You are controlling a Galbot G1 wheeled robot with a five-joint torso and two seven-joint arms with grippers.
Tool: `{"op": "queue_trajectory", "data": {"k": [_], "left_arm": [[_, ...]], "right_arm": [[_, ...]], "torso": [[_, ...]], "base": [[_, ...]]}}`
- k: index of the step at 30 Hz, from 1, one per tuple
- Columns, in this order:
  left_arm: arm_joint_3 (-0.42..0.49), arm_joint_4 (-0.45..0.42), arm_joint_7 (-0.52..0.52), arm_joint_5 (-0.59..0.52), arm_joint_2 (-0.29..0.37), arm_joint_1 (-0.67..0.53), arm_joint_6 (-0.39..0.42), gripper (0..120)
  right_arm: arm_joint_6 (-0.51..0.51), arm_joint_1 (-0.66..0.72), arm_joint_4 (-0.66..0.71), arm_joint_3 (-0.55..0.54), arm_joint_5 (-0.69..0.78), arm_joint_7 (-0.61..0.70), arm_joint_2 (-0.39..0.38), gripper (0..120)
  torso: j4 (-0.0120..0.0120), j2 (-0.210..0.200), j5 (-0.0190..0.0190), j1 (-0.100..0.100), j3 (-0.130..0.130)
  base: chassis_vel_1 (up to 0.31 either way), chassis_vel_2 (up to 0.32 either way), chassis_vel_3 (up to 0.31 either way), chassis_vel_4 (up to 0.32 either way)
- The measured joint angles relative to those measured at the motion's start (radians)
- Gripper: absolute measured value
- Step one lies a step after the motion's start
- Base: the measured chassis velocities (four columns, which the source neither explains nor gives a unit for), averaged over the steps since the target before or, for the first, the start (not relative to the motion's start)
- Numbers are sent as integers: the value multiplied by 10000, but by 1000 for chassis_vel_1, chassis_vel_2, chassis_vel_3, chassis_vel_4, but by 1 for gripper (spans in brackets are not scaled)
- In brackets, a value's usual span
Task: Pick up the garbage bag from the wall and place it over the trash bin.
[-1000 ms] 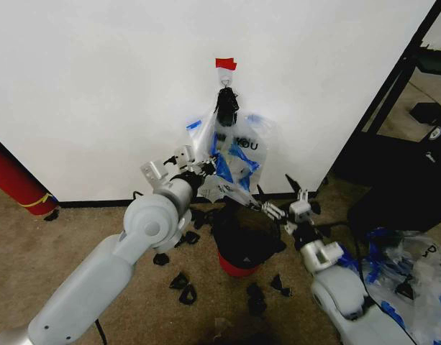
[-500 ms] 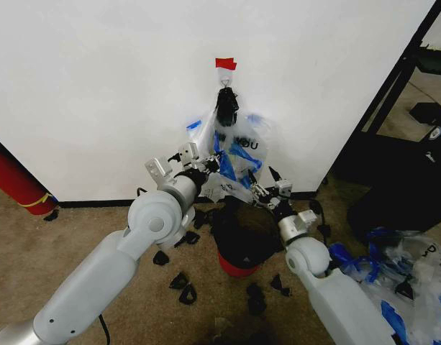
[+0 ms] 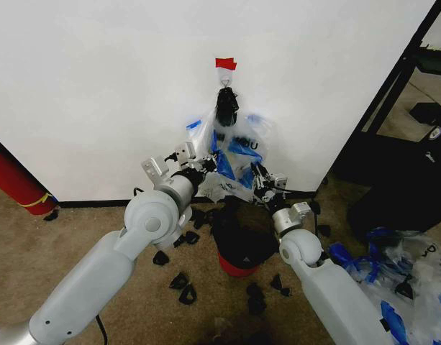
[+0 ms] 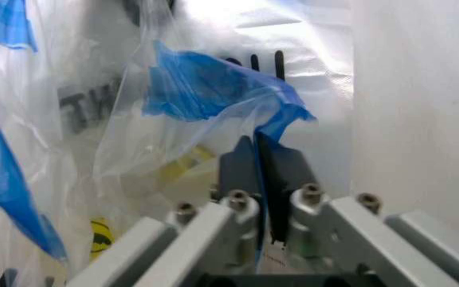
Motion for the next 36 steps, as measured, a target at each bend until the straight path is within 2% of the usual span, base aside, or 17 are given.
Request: {"op": "queue_trajectory", "data": {"k": [5, 10, 14, 16, 19, 21, 25, 26, 32, 36], "left_arm": [[-84, -129, 11, -4, 99, 121, 10, 0], [-288, -544, 12, -53, 284, 465, 29, 0], [-739, -1375, 17, -136, 672, 1348, 99, 0], [-1074, -2158, 29, -115, 968, 2191, 144, 0], [-1153, -2489, 29, -64, 1068, 2502, 148, 0], [-1194, -2821, 25, -17, 1125, 2771, 152, 0], [-1200, -3155, 16, -5, 1219, 3016, 180, 0], [-1200, -3155, 16, -5, 1219, 3016, 180, 0], [-1521, -3961, 58, 220, 1609, 4356, 232, 0], [-1601, -3988, 98, 355, 1734, 4979, 258, 0]], "right_arm": [[-1, -96, 118, 40, 108, 125, -13, 0], [15, -756, 876, 331, 122, 139, -290, 0], [208, -1794, 2040, 762, 27, 28, -764, 0], [358, -2578, 2827, 1094, -26, -11, -1000, 0], [459, -3180, 3257, 1328, -121, -55, -1090, 0], [711, -4178, 3762, 1781, -477, -289, -1113, 0], [1280, -5786, 4379, 2788, -969, -774, -923, 0], [1280, -5786, 4379, 2788, -969, -774, -923, 0], [2126, -7985, 5210, 4153, -1004, -1488, -604, 0], [2291, -8386, 5416, 4451, -842, -1575, -580, 0]], "torso": [[1, 2, 0, 0, 0], [0, 2, 0, 0, 0], [-3, 2, 0, 0, -1], [7, 3, 1, -2, -3], [5, 3, -1, -2, -3], [2, 3, 2, -2, -3], [-5, 3, 0, -2, -3], [-5, 3, 0, -2, -3], [0, 4, 1, -3, -3], [1, 3, 1, -2, -2]], "base": [[0, 0, 0, 0], [0, 0, 0, 0], [0, 0, 0, 0], [0, 0, 0, 0], [0, 0, 0, 0], [0, 0, 0, 0], [0, 0, 0, 0], [0, 0, 0, 0], [0, 0, 0, 0], [0, 0, 0, 0]]}}
